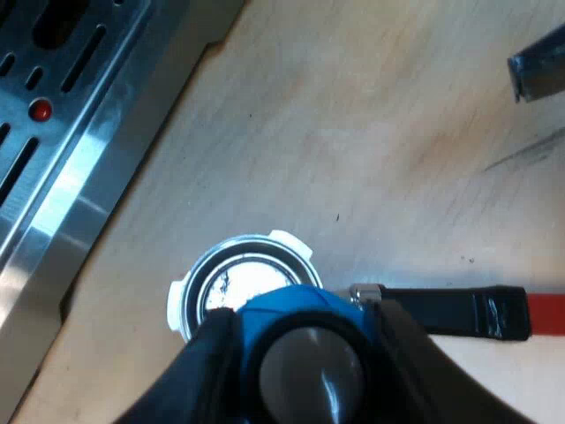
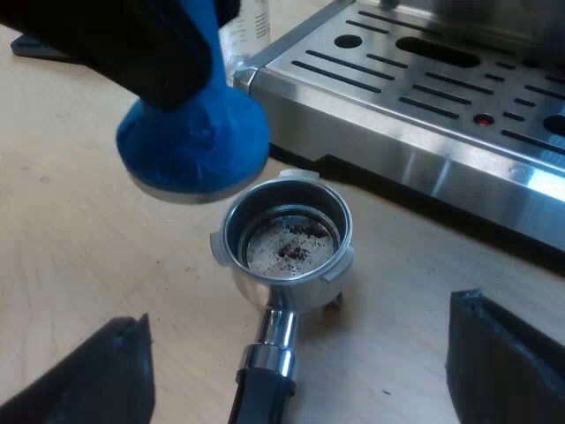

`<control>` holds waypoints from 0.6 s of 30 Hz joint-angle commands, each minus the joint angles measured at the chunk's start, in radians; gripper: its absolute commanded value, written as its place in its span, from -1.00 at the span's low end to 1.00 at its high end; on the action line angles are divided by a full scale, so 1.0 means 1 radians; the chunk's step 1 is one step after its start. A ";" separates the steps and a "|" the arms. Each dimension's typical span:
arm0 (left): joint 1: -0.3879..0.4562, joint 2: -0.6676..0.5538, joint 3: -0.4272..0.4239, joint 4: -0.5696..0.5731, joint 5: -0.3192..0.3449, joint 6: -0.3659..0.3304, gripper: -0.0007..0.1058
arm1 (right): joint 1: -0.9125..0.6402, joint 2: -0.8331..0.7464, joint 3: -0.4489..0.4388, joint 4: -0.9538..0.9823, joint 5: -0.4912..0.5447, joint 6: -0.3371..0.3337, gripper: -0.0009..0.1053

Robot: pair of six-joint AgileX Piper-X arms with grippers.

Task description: Grind coffee beans and then tamp

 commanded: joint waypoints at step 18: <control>-0.002 0.086 -0.008 -0.086 -0.008 0.010 -0.98 | -0.004 -0.003 0.003 -0.008 -0.009 -0.014 0.33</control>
